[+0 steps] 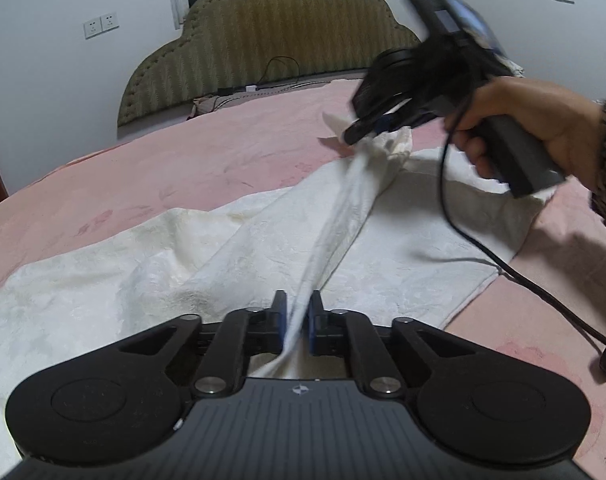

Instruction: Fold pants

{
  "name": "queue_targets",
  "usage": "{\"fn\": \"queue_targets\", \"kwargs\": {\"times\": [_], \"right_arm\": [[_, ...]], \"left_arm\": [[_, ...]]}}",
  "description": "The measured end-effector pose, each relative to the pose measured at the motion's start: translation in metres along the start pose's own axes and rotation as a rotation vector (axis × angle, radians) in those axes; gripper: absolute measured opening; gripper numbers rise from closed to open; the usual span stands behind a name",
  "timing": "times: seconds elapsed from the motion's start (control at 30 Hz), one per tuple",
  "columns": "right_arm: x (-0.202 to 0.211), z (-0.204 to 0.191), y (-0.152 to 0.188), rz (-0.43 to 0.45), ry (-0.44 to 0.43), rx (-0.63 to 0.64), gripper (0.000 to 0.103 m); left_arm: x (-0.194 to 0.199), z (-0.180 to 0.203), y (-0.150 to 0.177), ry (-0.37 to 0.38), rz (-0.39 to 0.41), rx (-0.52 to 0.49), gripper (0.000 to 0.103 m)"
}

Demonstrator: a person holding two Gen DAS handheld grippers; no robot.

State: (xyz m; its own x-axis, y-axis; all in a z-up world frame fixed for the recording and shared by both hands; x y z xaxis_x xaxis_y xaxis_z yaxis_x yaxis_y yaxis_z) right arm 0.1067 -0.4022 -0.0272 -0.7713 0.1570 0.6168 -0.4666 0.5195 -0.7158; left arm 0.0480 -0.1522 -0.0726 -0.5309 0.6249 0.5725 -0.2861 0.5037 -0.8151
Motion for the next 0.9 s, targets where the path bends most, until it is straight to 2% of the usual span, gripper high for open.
{"fn": "queue_targets", "kwargs": {"times": [0.17,0.27,0.37,0.47,0.5,0.53,0.7,0.77,0.83,0.87,0.9], "right_arm": [[0.054,0.037,0.016,0.052,-0.025,-0.152,0.008],[0.073,0.06,0.036,0.025,0.0,-0.191,0.009],[0.071,0.078,0.052,-0.032,0.006,-0.222,0.012],[0.067,0.09,0.054,-0.019,-0.023,-0.314,0.019],[0.065,0.093,0.054,-0.006,-0.038,-0.351,0.019],[0.063,0.098,0.052,0.006,-0.051,-0.386,0.019],[0.046,0.134,0.061,0.04,-0.168,-0.681,0.019],[0.044,0.142,0.062,0.06,-0.219,-0.762,0.019],[0.046,0.144,0.061,0.071,-0.234,-0.77,0.019],[0.049,0.142,0.061,0.077,-0.213,-0.739,0.014],[0.053,0.139,0.059,0.089,-0.185,-0.694,0.009]], "left_arm": [[0.008,0.009,-0.001,-0.03,0.021,-0.062,0.002],[0.013,0.022,0.0,-0.037,0.021,-0.153,0.003],[0.006,0.029,0.004,-0.071,-0.006,-0.207,0.004],[0.003,0.029,0.004,-0.089,-0.016,-0.22,0.008],[0.003,0.029,0.004,-0.097,-0.018,-0.22,0.019],[0.003,0.029,0.004,-0.104,-0.018,-0.224,0.021],[0.001,0.035,0.005,-0.135,-0.018,-0.254,0.022],[-0.002,0.038,0.002,-0.151,-0.021,-0.274,0.023],[-0.005,0.041,0.001,-0.163,-0.023,-0.292,0.023],[-0.006,0.041,0.001,-0.167,-0.024,-0.298,0.023],[-0.006,0.041,0.001,-0.172,-0.028,-0.301,0.014]]}}
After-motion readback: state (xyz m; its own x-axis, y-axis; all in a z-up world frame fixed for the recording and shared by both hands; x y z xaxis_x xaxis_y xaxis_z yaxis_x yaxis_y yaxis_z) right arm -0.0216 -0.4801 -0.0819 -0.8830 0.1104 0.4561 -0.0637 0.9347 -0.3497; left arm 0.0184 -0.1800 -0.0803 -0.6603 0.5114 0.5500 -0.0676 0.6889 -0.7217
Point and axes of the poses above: each gripper's, at about its wrist camera, not at the fingertips, and x roughly against the way its jaws point, z to its right, y to its underside, the point moved 7 cm from there along -x, roughly the way its jaws point, and after that the axes turned 6 degrees about y, right-handed, at the moved point
